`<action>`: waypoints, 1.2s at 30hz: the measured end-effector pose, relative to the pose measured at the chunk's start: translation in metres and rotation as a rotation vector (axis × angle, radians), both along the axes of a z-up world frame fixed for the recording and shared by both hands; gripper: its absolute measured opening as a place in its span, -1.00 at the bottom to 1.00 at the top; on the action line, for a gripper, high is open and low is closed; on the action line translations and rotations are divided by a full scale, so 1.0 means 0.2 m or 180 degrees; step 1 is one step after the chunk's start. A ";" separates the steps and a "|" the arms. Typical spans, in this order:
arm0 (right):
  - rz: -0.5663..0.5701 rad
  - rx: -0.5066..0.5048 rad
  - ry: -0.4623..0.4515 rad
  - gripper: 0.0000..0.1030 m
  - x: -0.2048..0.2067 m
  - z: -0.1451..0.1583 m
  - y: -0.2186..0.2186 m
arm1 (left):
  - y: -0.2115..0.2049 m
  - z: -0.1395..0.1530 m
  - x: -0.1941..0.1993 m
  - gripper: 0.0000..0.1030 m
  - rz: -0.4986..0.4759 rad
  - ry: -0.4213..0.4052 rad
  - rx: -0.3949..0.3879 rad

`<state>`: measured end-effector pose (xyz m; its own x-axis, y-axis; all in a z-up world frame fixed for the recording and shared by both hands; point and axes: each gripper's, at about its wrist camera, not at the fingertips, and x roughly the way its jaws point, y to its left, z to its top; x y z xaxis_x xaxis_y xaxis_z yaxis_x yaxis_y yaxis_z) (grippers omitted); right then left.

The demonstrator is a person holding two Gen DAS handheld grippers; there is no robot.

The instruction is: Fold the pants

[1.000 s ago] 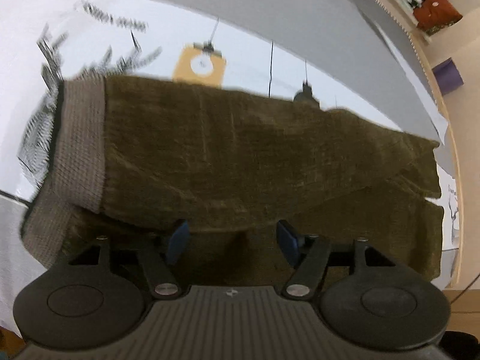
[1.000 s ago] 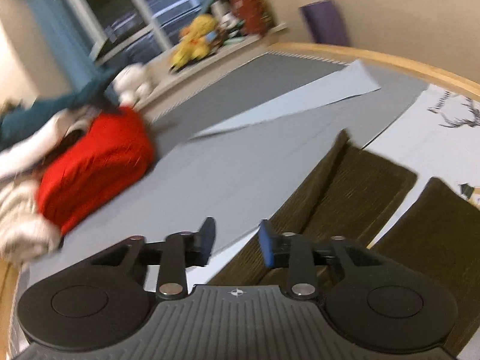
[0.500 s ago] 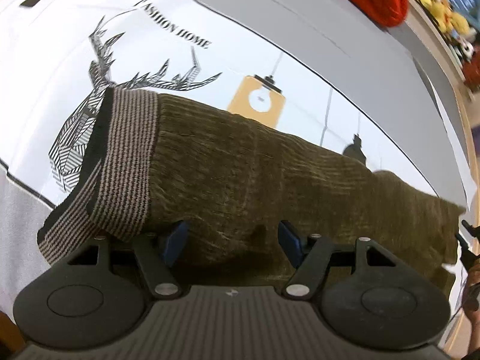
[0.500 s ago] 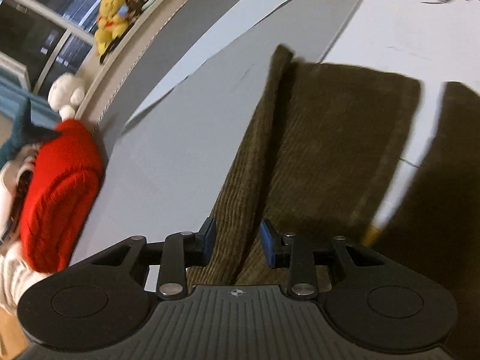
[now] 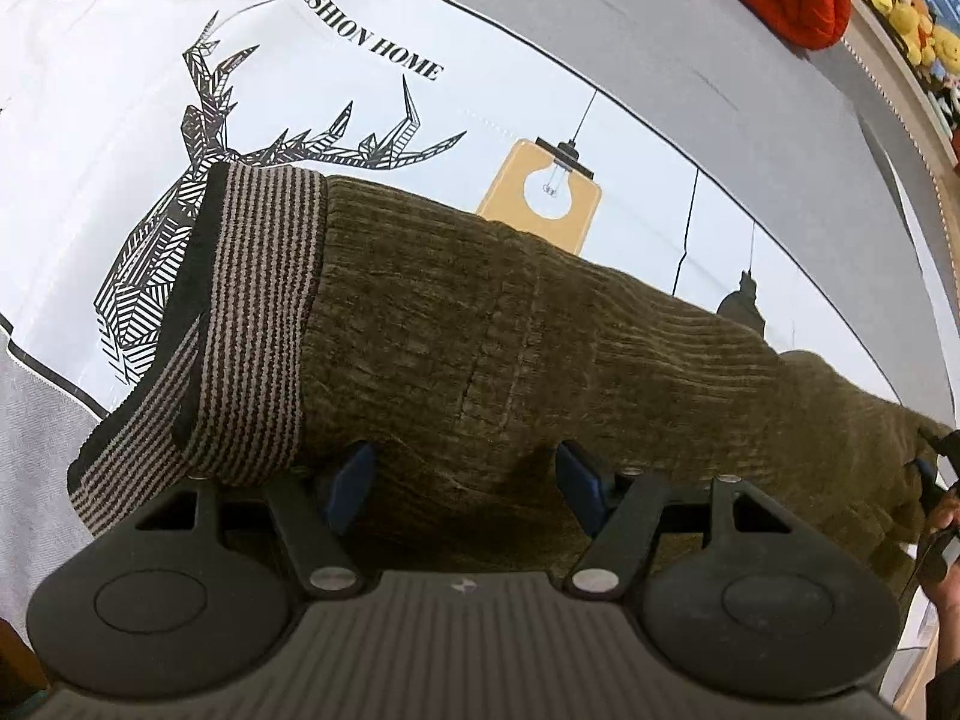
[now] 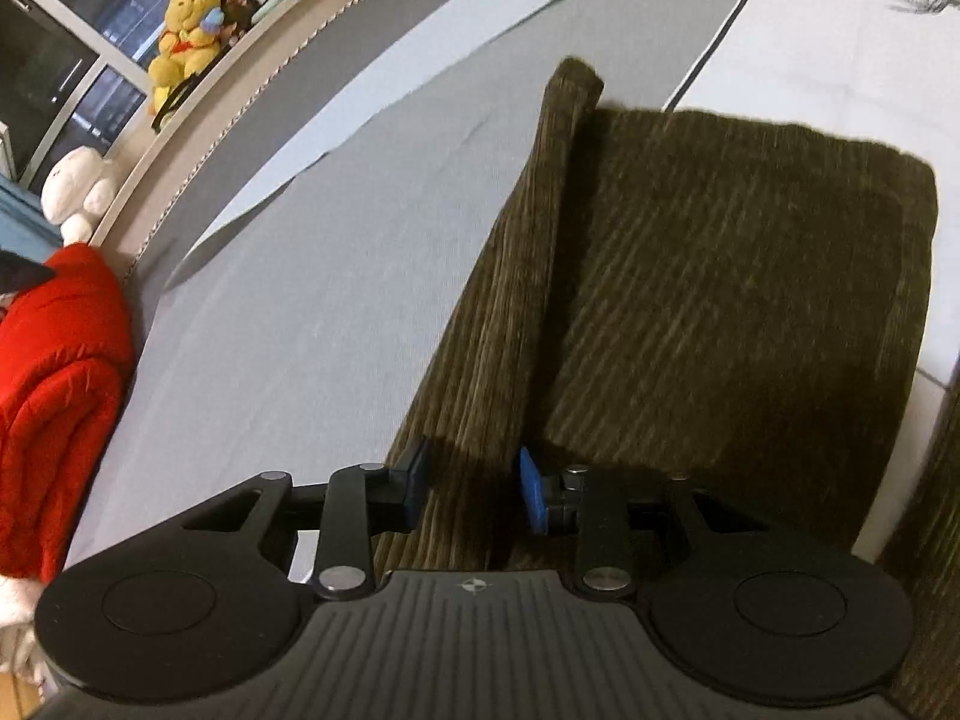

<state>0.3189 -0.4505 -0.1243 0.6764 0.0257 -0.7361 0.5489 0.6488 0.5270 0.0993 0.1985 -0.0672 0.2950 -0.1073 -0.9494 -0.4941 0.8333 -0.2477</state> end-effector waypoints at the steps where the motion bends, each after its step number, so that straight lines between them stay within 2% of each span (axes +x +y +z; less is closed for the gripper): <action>1: -0.0023 -0.0021 0.0001 -0.59 0.00 0.01 0.00 | 0.00 0.00 0.00 0.41 -0.0017 0.0008 -0.0005; 2: -0.0040 -0.0024 0.0000 -0.69 -0.01 0.02 0.00 | 0.01 0.00 -0.01 0.41 -0.0028 0.0014 -0.0012; 5: -0.0102 0.0082 -0.0101 -0.75 -0.05 0.09 -0.03 | 0.02 -0.01 -0.02 0.39 0.0006 0.0024 -0.0059; 7: -0.0106 0.0067 -0.0238 -0.76 -0.10 0.20 -0.03 | 0.04 0.00 -0.02 0.39 0.0036 -0.0006 -0.0089; 9: -0.0069 -0.0004 -0.0347 -0.77 -0.18 0.32 -0.01 | 0.05 0.00 -0.03 0.29 0.0049 -0.0017 -0.0090; 10: -0.0050 -0.0061 -0.0365 -0.77 -0.23 0.38 -0.01 | 0.06 -0.01 -0.04 0.17 0.0059 -0.0011 -0.0078; 12: 0.0022 -0.0188 -0.0387 -0.78 -0.33 0.49 0.00 | 0.06 -0.01 -0.05 -0.27 0.0026 -0.0007 -0.0003; 13: 0.0067 -0.0261 -0.0389 -0.78 -0.38 0.54 0.00 | 0.06 -0.01 -0.06 -0.74 -0.0026 0.0004 0.0094; 14: 0.0099 -0.0330 -0.0382 -0.78 -0.45 0.58 -0.01 | 0.06 0.00 -0.07 -0.88 -0.0063 -0.0001 0.0155; 16: 0.0122 -0.0361 -0.0367 -0.79 -0.58 0.64 -0.05 | 0.07 0.01 -0.10 -0.95 -0.0131 -0.0087 0.0134; 18: 0.0148 -0.0356 -0.0359 -0.80 -0.75 0.68 -0.10 | 0.07 0.03 -0.14 -0.95 -0.0182 -0.0172 0.0113; 21: 0.0213 -0.0374 -0.0371 -0.80 -0.98 0.70 -0.15 | 0.12 0.06 -0.24 -0.93 -0.0125 -0.0358 -0.0274; 22: 0.0230 -0.0361 -0.0373 -0.80 -1.05 0.70 -0.15 | 0.14 0.07 -0.26 -0.79 -0.0147 -0.0407 -0.0447; 23: 0.0257 -0.0347 -0.0361 -0.80 -1.11 0.68 -0.16 | 0.15 0.07 -0.28 -0.43 -0.0184 -0.0444 -0.0601; 24: 0.0293 -0.0334 -0.0313 -0.80 -1.17 0.66 -0.16 | 0.15 0.07 -0.29 -0.17 -0.0220 -0.0458 -0.0678; 25: 0.0316 -0.0324 -0.0247 -0.80 -1.20 0.64 -0.16 | 0.14 0.06 -0.30 0.24 -0.0274 -0.0442 -0.0705; 26: 0.0342 -0.0319 -0.0171 -0.80 -1.22 0.62 -0.16 | 0.13 0.05 -0.29 0.37 -0.0335 -0.0378 -0.0685; 29: 0.0446 -0.0357 -0.0056 -0.81 -1.24 0.58 -0.16 | 0.08 -0.02 -0.26 0.27 -0.0402 -0.0282 -0.0623; 33: 0.0621 -0.0582 -0.0081 -0.81 -1.20 0.60 -0.12 | 0.04 -0.05 -0.18 0.22 -0.0233 -0.0301 -0.0532; 36: 0.0603 -0.0528 -0.0114 -0.81 -1.18 0.60 -0.12 | 0.00 -0.10 -0.10 0.22 -0.0145 -0.0162 -0.0391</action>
